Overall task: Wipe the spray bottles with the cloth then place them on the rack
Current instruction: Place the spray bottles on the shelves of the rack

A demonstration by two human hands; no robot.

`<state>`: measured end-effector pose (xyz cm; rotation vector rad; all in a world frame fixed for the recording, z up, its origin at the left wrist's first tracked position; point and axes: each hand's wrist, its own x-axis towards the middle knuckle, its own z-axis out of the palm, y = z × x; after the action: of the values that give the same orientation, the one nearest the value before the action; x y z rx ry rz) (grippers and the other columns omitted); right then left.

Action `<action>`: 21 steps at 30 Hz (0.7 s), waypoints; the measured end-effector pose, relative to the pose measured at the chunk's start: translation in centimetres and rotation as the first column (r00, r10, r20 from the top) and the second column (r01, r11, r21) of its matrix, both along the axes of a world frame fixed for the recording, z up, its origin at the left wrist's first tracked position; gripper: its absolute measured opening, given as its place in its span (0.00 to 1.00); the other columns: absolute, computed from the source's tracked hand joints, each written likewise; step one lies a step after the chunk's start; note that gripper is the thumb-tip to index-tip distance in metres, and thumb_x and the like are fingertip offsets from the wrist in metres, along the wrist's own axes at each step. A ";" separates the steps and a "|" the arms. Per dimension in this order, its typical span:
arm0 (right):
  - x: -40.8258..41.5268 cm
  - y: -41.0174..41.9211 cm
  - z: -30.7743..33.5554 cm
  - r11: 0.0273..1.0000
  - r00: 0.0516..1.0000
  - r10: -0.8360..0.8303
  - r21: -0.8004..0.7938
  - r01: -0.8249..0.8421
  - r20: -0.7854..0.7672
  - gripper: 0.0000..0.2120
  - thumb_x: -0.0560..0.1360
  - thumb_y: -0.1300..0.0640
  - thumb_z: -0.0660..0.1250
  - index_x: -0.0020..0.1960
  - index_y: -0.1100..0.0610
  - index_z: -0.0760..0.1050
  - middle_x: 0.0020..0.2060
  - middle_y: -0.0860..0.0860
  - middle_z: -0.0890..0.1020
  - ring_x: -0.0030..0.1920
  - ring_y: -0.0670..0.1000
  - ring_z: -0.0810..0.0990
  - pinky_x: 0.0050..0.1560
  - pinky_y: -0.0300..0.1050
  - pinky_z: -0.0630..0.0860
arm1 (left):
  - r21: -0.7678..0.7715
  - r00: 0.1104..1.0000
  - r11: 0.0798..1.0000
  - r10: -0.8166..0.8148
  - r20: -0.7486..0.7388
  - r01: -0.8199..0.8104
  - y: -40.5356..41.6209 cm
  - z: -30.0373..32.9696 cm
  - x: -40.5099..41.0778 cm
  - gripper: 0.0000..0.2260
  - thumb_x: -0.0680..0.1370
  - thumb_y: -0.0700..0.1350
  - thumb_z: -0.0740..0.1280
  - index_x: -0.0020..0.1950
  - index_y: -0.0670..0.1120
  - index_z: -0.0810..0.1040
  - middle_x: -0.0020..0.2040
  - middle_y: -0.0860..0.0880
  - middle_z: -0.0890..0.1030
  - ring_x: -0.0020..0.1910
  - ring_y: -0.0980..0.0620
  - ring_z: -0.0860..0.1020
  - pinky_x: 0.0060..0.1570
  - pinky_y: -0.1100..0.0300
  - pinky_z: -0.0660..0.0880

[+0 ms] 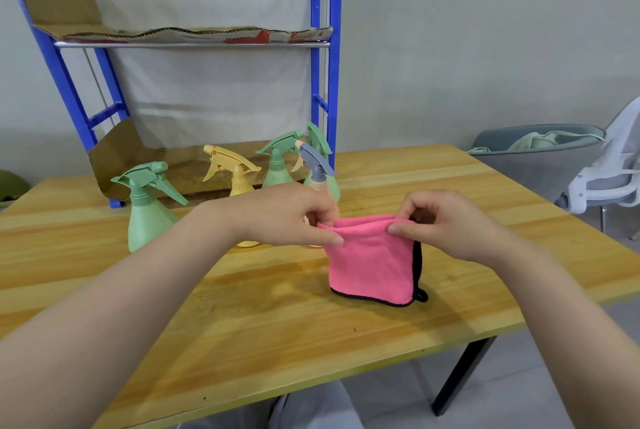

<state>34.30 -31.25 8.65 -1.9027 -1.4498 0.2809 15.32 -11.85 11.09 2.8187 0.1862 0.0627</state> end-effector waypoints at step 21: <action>4.6 0.7 -9.2 0.964 0.985 -0.174 -0.203 0.170 0.000 0.03 0.78 0.57 0.70 0.48 0.49 0.80 0.48 0.43 0.82 0.51 0.43 0.79 0.50 0.38 0.72 | -0.148 0.965 0.962 0.203 -0.167 -0.228 -3.4 -9.7 5.9 0.08 0.82 0.49 0.63 0.56 0.47 0.74 0.45 0.49 0.82 0.40 0.53 0.78 0.37 0.60 0.73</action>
<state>38.93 -30.51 -0.55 -2.1696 -1.2740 0.3734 21.19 -15.23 1.37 2.6252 0.5104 -0.1124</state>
